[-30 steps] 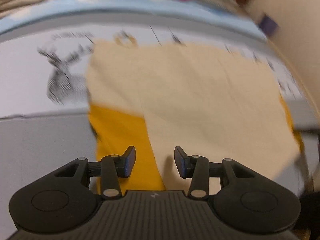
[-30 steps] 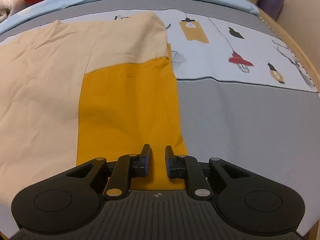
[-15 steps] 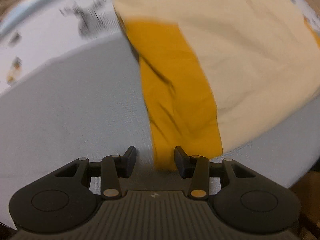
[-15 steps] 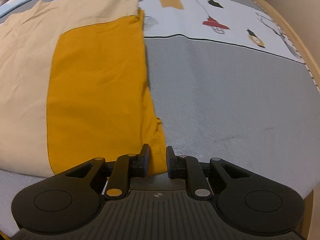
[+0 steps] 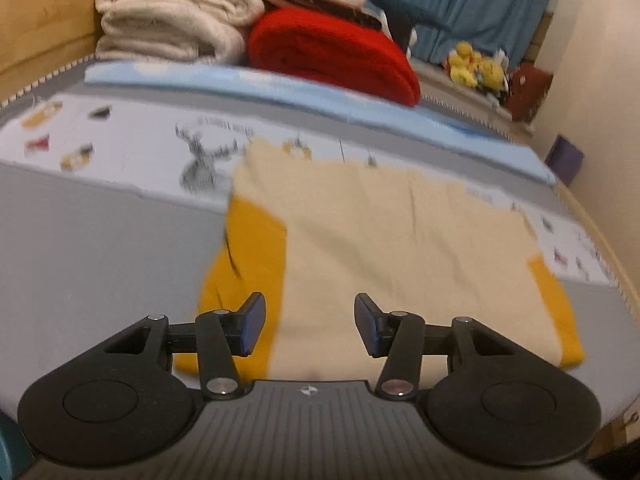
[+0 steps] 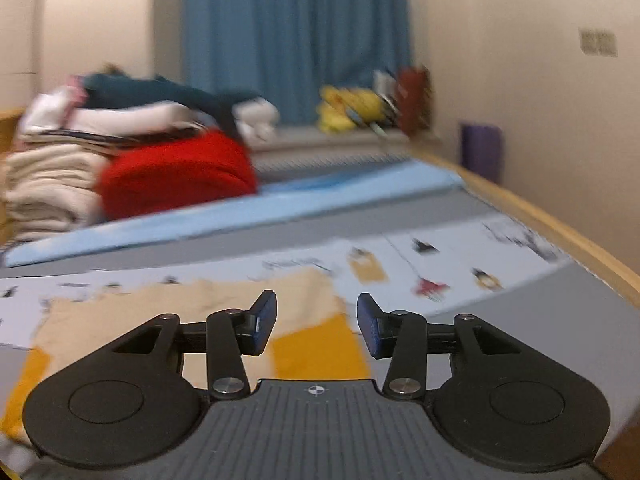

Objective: Fold large clothes
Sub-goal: 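Grasp the yellow corner of the folded jacket with the left tool and lift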

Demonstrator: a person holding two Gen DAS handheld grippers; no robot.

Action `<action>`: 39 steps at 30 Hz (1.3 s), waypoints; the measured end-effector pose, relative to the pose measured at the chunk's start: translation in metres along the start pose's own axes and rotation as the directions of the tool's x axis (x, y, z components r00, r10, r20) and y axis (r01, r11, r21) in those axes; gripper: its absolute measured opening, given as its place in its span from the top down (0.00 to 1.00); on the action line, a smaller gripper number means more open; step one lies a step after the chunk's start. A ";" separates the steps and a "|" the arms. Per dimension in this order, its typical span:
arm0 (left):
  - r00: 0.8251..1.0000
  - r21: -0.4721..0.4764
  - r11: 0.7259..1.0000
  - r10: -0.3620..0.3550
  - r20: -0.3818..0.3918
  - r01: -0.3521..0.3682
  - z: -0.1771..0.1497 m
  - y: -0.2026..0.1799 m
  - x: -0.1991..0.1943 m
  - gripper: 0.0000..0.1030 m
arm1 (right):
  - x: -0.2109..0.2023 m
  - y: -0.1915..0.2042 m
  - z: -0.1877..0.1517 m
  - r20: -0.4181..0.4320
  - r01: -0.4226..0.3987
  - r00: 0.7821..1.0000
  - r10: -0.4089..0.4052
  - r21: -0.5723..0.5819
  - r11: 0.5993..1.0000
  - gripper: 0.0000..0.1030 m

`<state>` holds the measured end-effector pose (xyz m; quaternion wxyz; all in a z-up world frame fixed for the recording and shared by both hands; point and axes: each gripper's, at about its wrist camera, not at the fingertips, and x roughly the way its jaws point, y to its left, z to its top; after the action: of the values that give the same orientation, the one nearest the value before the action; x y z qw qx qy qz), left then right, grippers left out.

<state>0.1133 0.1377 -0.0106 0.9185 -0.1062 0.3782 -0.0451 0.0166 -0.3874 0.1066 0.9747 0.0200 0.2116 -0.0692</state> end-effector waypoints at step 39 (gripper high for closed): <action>0.998 -0.732 0.680 -0.026 0.050 0.054 -0.046 0.077 0.116 0.70 | 0.019 0.036 -0.061 -0.170 -0.047 0.985 0.022 -0.143 0.989 0.56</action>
<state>0.1632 0.1867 -0.1399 0.8048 -0.4735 0.3460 0.0915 0.0141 -0.3504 0.0437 0.9532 -0.0421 0.2973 -0.0347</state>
